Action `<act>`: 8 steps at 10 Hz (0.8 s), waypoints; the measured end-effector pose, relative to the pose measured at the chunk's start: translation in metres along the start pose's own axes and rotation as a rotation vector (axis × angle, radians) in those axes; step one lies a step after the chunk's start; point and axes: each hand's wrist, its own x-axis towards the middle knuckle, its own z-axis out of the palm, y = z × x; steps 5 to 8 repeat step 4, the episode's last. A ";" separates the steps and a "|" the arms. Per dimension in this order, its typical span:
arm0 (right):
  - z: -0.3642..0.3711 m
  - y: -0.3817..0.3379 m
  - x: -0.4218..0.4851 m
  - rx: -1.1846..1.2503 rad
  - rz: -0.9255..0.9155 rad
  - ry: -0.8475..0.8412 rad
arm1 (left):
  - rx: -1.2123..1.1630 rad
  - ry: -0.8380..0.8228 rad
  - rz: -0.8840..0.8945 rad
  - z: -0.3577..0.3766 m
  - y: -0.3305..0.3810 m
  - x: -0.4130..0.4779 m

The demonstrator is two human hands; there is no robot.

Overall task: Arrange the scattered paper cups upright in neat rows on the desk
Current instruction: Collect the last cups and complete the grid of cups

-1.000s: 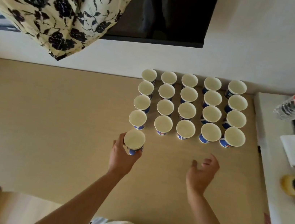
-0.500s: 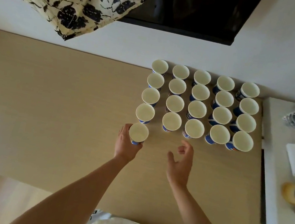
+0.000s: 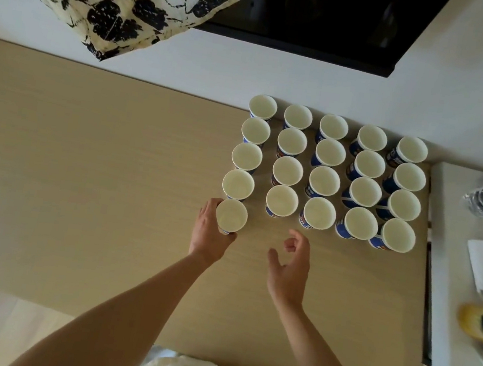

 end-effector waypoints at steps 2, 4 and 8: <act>0.001 -0.001 -0.001 -0.013 0.023 -0.011 | -0.001 -0.056 -0.024 -0.001 0.003 -0.004; 0.005 -0.003 -0.007 0.006 0.004 -0.021 | 0.041 -0.091 -0.079 -0.012 -0.006 -0.021; 0.005 -0.003 -0.007 0.006 0.004 -0.021 | 0.041 -0.091 -0.079 -0.012 -0.006 -0.021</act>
